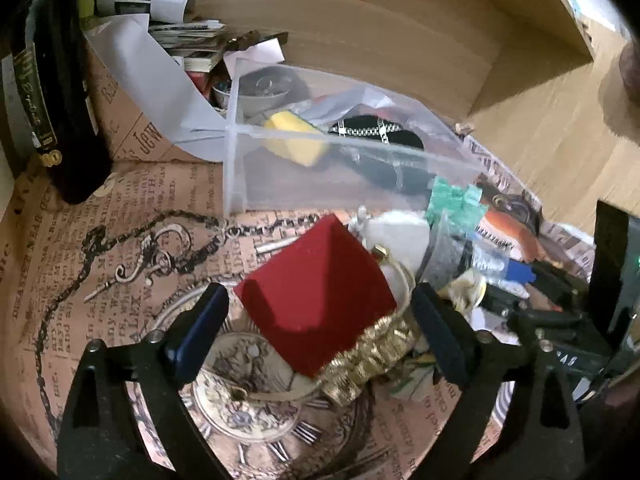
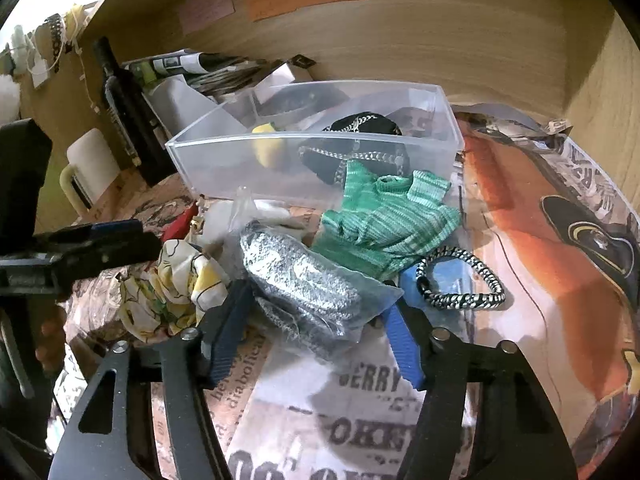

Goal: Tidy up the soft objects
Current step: 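Grasp the red velvet square with the left tool while the right tool grasps the silver foil bag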

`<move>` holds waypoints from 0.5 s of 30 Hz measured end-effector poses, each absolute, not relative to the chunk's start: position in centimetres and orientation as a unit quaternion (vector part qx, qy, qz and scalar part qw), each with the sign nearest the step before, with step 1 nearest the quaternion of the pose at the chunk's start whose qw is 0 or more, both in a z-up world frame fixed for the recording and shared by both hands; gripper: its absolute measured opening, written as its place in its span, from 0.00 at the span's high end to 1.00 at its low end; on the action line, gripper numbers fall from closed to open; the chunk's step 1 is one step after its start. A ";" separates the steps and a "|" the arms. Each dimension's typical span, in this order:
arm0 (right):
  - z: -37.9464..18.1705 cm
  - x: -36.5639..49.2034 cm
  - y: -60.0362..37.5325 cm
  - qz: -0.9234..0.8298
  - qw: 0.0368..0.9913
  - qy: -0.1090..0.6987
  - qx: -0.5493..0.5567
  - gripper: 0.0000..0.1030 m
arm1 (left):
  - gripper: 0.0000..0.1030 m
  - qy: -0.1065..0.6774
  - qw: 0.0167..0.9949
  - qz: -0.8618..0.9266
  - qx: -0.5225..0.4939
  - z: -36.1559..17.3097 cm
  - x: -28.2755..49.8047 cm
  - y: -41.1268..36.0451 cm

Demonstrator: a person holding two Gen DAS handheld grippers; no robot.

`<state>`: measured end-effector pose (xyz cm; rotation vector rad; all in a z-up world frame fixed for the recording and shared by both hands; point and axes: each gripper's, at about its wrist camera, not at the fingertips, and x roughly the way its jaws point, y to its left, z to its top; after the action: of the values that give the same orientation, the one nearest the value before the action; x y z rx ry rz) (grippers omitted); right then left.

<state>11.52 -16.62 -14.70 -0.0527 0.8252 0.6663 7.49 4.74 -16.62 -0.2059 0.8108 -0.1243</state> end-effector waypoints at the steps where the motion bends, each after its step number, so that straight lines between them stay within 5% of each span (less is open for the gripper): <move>1: -14.7 11.5 -16.7 0.318 0.862 0.393 -0.024 0.44 | 0.09 0.400 0.909 -0.061 -0.096 -17.0 7.6 4.5; 8: -14.7 11.6 -17.2 0.319 0.863 0.392 -0.010 0.61 | 0.09 0.405 0.908 -0.043 -0.099 -18.5 7.4 4.9; 15: -14.3 11.3 -17.4 0.322 0.866 0.383 -0.005 0.73 | 0.41 0.394 0.912 -0.035 -0.110 -18.5 7.1 5.4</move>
<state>11.35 -17.42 -14.31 -0.0102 0.8021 0.6752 7.12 5.43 -18.48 -0.2259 0.8130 -0.0731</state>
